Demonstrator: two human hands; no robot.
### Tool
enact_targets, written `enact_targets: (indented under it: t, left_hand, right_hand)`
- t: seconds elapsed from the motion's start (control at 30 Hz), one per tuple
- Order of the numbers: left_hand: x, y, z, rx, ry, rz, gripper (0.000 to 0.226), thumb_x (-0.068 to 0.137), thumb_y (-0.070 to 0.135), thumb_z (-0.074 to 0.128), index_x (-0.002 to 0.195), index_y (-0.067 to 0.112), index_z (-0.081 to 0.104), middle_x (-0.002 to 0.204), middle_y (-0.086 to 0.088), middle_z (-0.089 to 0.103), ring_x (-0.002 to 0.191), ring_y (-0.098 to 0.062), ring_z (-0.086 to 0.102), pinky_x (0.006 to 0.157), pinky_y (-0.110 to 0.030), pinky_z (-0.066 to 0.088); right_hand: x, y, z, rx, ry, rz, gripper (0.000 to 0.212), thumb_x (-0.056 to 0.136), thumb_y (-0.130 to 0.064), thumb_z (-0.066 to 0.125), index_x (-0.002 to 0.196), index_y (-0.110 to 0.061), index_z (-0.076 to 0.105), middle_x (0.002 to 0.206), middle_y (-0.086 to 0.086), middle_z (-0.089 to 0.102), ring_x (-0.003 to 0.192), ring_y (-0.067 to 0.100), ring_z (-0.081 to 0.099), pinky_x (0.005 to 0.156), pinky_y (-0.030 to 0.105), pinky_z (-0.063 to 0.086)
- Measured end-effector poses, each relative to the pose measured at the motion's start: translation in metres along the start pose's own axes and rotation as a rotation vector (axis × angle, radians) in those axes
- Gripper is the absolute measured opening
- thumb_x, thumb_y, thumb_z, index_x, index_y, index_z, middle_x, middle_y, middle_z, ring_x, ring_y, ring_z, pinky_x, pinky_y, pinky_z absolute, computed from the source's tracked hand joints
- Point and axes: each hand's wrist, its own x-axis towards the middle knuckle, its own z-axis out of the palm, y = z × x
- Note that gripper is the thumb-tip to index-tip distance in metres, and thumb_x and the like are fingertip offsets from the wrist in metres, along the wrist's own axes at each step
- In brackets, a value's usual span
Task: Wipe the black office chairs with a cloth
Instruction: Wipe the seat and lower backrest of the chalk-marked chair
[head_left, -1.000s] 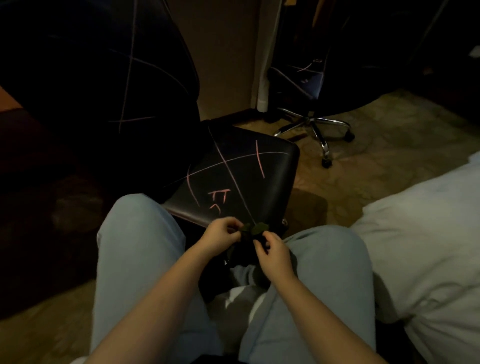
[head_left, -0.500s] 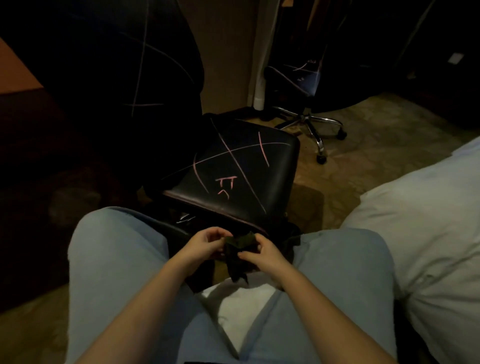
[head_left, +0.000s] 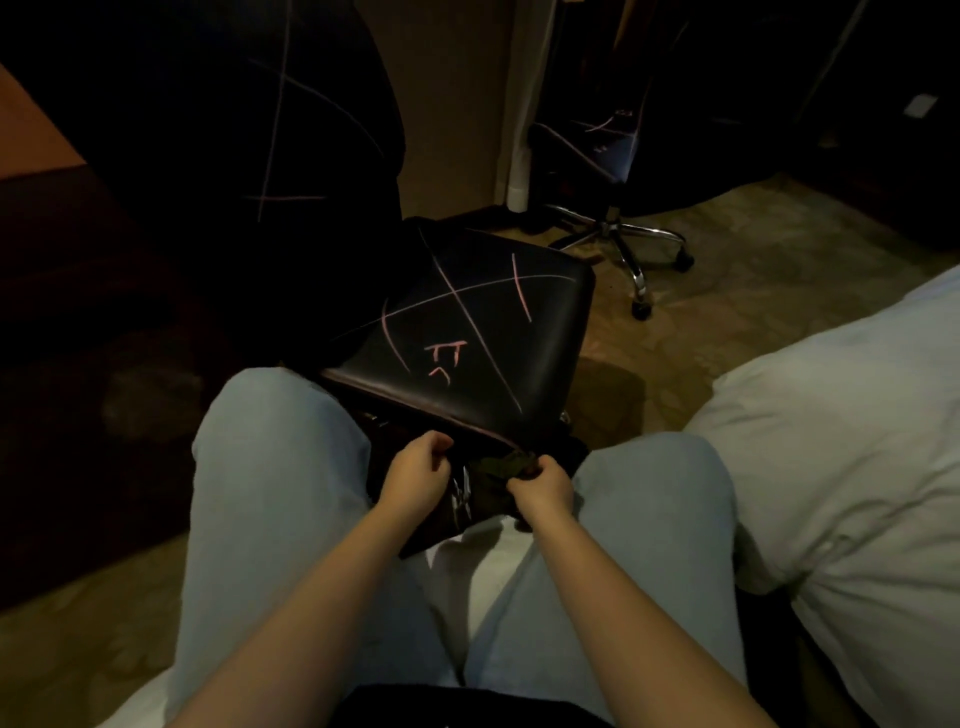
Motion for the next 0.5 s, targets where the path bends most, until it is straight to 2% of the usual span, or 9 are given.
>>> enact_targets:
  t: [0.17,0.3,0.4,0.47,0.5]
  left_hand:
    - [0.009,-0.002,0.014,0.190,-0.118,0.103,0.032,0.092,0.012,0.051,0.124,0.013,0.057,0.125,-0.007,0.057,0.113,-0.022,0.054,0.091,-0.030,0.043]
    - [0.022,-0.002,0.028,0.217,-0.129,0.070,0.039,0.095,0.014,0.047,0.133,0.011,0.050,0.136,-0.009,0.051,0.120,-0.026,0.049,0.097,-0.035,0.042]
    - [0.021,-0.004,0.034,0.247,-0.178,0.049,0.041,0.096,0.015,0.045,0.137,0.013,0.046,0.141,-0.008,0.046,0.122,-0.028,0.046,0.100,-0.039,0.041]
    - [0.021,-0.008,0.035,0.253,-0.192,0.020,0.040,0.096,0.015,0.044,0.136,0.013,0.046,0.141,-0.009,0.046,0.122,-0.029,0.045,0.101,-0.041,0.041]
    - [0.022,-0.009,0.035,0.248,-0.192,0.004,0.041,0.096,0.015,0.044,0.136,0.013,0.046,0.141,-0.009,0.045,0.123,-0.029,0.045,0.102,-0.041,0.040]
  right_hand:
    - [0.026,0.010,-0.010,-0.045,0.098,0.102,0.022,0.089,-0.012,0.062,0.109,-0.004,0.059,0.112,0.015,0.064,0.102,0.033,0.059,0.081,0.035,0.049]
    - [0.046,0.012,-0.014,-0.032,0.112,0.257,0.033,0.095,-0.017,0.055,0.124,-0.001,0.055,0.124,0.018,0.058,0.112,0.035,0.055,0.089,0.035,0.046]
    - [0.051,0.006,-0.010,0.054,0.063,0.327,0.036,0.096,-0.013,0.053,0.130,-0.001,0.052,0.129,0.017,0.056,0.116,0.032,0.054,0.092,0.031,0.045]
    - [0.054,0.001,-0.002,0.143,0.046,0.342,0.035,0.093,-0.008,0.056,0.127,-0.003,0.053,0.126,0.017,0.057,0.112,0.033,0.056,0.097,0.037,0.048]
    - [0.057,0.000,0.004,0.195,0.047,0.333,0.032,0.091,-0.006,0.058,0.122,-0.004,0.056,0.120,0.016,0.060,0.107,0.033,0.057,0.094,0.041,0.051]
